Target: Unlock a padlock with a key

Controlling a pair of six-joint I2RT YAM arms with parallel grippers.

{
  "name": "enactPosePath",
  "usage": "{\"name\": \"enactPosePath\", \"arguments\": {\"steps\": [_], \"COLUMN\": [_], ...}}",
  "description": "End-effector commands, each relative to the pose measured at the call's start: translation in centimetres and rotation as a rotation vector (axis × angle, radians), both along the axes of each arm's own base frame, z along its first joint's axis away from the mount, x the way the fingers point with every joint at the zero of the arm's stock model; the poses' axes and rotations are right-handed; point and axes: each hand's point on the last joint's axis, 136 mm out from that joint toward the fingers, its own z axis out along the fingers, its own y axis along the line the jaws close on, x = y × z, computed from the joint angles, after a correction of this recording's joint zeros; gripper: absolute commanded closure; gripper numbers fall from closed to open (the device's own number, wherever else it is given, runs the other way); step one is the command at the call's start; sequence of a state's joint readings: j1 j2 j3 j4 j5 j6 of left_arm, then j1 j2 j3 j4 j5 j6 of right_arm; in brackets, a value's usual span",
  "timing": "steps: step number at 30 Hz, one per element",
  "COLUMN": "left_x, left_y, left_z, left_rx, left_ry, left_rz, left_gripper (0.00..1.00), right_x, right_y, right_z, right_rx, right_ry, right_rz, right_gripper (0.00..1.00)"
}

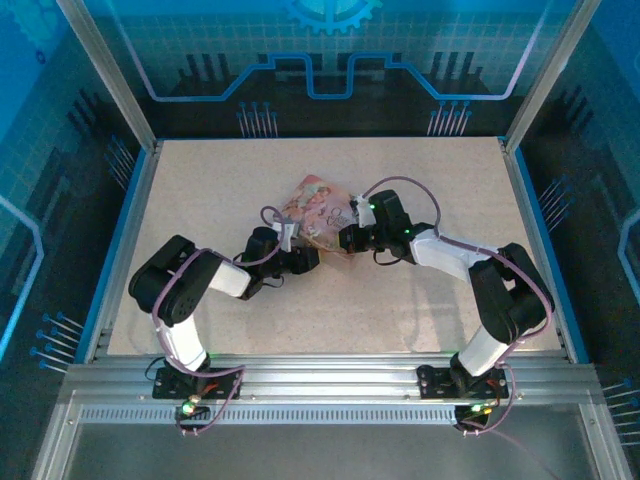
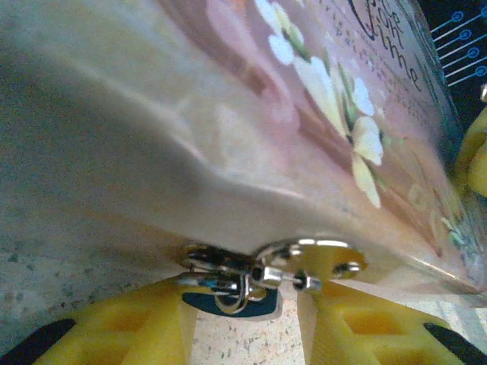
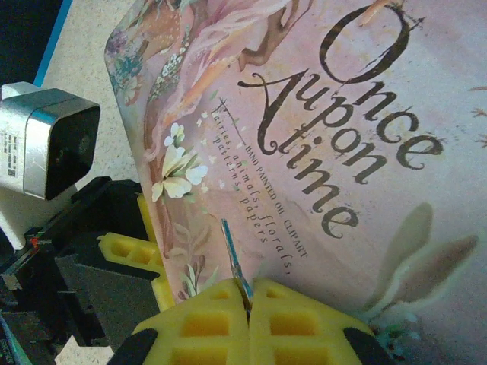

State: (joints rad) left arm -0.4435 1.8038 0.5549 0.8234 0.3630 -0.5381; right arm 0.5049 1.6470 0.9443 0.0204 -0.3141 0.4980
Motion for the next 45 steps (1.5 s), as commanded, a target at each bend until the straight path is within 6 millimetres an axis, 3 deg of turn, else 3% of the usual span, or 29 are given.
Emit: {"name": "enactPosePath", "arguments": {"steps": [1, 12, 20, 25, 36, 45], "left_x": [2.1, 2.3, 1.6, 1.1, -0.3, -1.0], "left_y": [-1.3, -1.3, -1.6, -2.1, -4.4, -5.1], "left_z": [3.4, 3.7, 4.6, 5.6, 6.7, 6.9], "left_rx": [-0.078, -0.092, -0.133, -0.182, -0.272, -0.283], "left_ry": [-0.112, -0.116, -0.094, -0.043, 0.111, 0.15], "left_rz": [0.02, 0.03, 0.022, 0.022, 0.014, 0.045], "left_gripper": [0.61, 0.73, 0.75, 0.76, 0.82, 0.8], "right_x": [-1.0, -0.9, -0.2, -1.3, -7.7, -8.2], "right_y": [1.0, 1.3, 1.2, 0.2, -0.2, -0.8], "right_z": [-0.3, 0.5, 5.0, 7.6, 4.6, 0.6], "right_rx": [0.001, 0.009, 0.027, 0.022, -0.059, -0.138], "right_ry": [0.033, 0.002, -0.185, -0.325, -0.457, -0.501], "right_rz": [0.024, 0.037, 0.075, 0.095, 0.188, 0.192], "right_gripper": [1.0, 1.0, 1.0, 1.0, 1.0, 1.0]}}
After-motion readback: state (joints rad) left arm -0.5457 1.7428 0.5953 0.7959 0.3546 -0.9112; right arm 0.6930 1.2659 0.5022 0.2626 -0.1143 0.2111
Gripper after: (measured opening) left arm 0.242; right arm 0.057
